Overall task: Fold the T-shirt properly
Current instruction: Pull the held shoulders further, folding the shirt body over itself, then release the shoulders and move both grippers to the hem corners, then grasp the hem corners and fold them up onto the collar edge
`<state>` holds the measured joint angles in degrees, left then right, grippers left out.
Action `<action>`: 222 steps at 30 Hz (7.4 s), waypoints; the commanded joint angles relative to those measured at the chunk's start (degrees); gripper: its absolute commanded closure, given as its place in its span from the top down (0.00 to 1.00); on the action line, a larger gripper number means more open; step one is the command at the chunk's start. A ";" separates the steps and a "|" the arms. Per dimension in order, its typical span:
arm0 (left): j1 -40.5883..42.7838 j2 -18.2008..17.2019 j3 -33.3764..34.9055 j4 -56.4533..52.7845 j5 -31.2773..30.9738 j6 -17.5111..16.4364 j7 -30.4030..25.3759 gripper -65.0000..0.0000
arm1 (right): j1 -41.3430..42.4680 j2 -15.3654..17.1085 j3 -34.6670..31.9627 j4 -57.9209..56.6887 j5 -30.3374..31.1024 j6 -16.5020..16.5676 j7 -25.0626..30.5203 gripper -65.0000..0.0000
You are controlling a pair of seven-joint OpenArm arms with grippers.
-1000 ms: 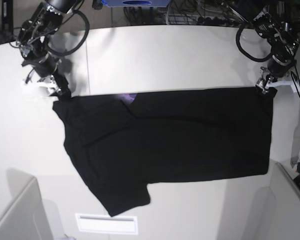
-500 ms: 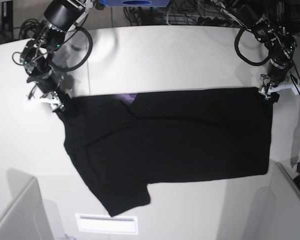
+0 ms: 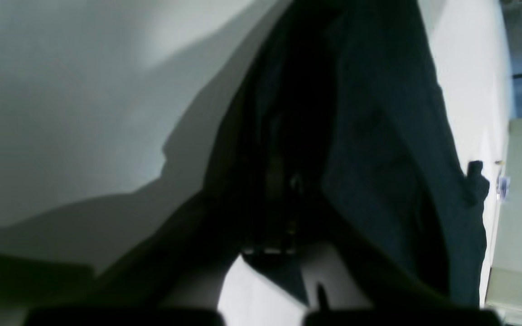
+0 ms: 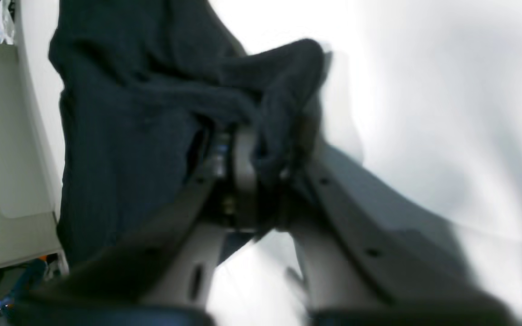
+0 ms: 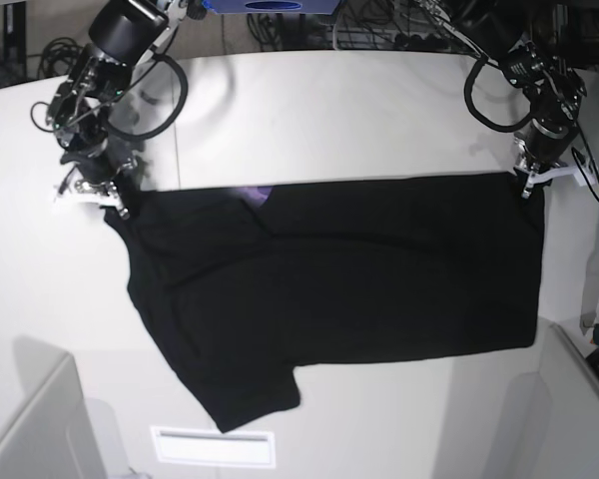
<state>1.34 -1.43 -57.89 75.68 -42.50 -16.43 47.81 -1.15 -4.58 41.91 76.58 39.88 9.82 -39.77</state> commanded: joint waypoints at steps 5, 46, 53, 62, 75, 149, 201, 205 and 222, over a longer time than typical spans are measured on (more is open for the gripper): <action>5.03 -0.99 0.26 5.77 -0.27 0.29 0.58 0.00 | -2.68 -0.04 0.16 2.59 -1.59 -1.34 0.34 0.00; 27.89 -2.74 3.25 17.64 -0.36 0.03 0.58 0.47 | -33.18 -0.56 2.09 26.50 12.56 -1.52 0.52 0.58; 28.41 0.77 -6.07 26.52 -0.36 0.03 0.58 1.00 | -33.09 -1.71 5.96 32.13 12.56 -1.43 0.16 0.57; 24.19 0.51 -6.07 33.99 0.17 0.03 0.58 0.66 | -17.18 8.14 -9.52 32.65 9.57 -5.47 -8.54 0.57; 23.93 -3.71 1.76 33.81 0.26 0.12 0.50 0.00 | 24.49 10.69 -24.55 -6.91 -13.11 -7.76 -10.47 0.61; -24.77 -24.63 28.83 -24.30 22.15 0.21 -0.12 0.68 | 30.55 13.41 -43.01 -31.35 -13.28 -1.87 5.79 0.00; -13.34 -17.25 21.27 6.39 26.54 -12.28 17.02 0.00 | 17.54 18.86 -42.92 -4.71 -13.28 -1.87 10.27 0.00; -9.74 -17.25 20.04 12.54 26.54 -14.83 20.72 0.00 | 12.62 20.89 -42.75 4.17 -12.93 -1.87 6.76 0.00; 8.99 -15.58 14.68 28.72 15.56 -15.44 21.33 0.00 | -10.15 15.44 -23.84 38.11 -12.85 -1.78 -11.09 0.00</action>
<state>10.92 -15.84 -42.89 103.31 -26.48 -31.77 69.95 -11.92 10.11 17.72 113.82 26.92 7.99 -52.12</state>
